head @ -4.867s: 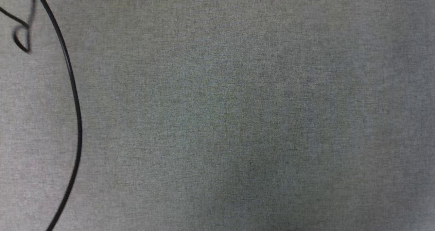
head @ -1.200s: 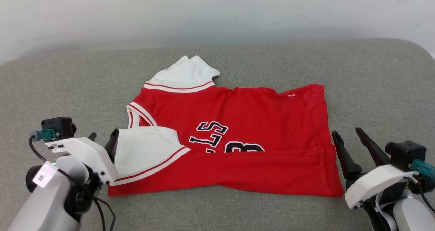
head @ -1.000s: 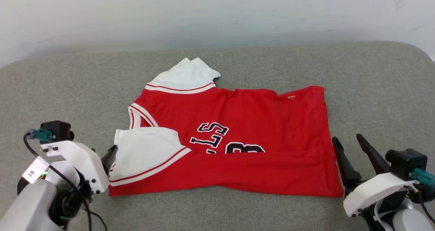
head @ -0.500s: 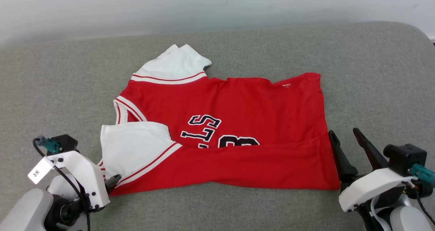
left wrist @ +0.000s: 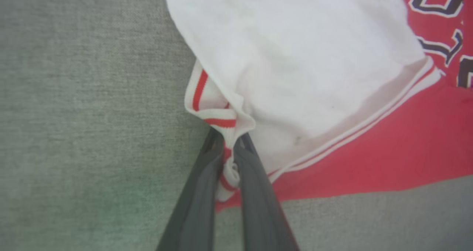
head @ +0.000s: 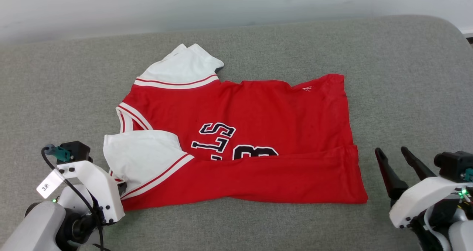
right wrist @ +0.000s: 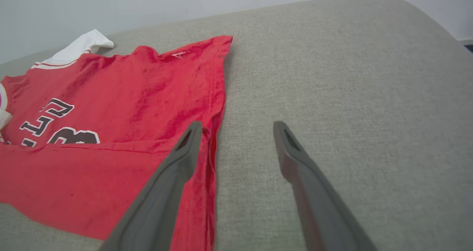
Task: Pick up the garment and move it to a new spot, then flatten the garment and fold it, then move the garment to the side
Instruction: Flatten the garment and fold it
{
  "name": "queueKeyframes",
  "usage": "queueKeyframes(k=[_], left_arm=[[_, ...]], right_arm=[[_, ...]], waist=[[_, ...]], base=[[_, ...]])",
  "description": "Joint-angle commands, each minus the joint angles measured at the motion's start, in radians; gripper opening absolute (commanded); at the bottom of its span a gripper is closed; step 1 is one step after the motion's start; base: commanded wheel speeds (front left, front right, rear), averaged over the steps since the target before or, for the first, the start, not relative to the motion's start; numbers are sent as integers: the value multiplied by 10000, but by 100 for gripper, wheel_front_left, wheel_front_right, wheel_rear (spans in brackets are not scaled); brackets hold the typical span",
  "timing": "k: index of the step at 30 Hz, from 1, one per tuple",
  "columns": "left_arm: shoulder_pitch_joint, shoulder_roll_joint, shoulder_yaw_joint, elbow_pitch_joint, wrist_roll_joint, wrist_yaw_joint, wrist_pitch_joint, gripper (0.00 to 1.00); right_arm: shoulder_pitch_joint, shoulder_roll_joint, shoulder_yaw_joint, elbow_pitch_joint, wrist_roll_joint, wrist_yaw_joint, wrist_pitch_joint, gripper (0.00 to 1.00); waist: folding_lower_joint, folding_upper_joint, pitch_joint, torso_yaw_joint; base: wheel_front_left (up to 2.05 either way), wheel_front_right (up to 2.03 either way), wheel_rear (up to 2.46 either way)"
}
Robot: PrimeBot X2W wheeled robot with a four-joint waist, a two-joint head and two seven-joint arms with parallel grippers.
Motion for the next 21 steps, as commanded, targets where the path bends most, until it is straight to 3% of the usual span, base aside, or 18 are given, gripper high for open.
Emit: queueKeyframes(k=[1,12,21], left_arm=[[160,-60,-96,-61,70,-9,-69,0],[538,508,117,-1981,566,551,-471,0],[230,339,-64,-2561,761,683,-519,0]], right_arm=[[-33,-156,-47,23,100,-11,195,100],[199,-987,383,-321,1045,-11,4084,100],[-276,-805,1409,426,1474,-8,5110,100]], waist=[[-1,0,-87,47],[-1,0,-202,482],[-1,0,369,740]], base=[[0,0,0],[0,0,0],[0,0,0]])
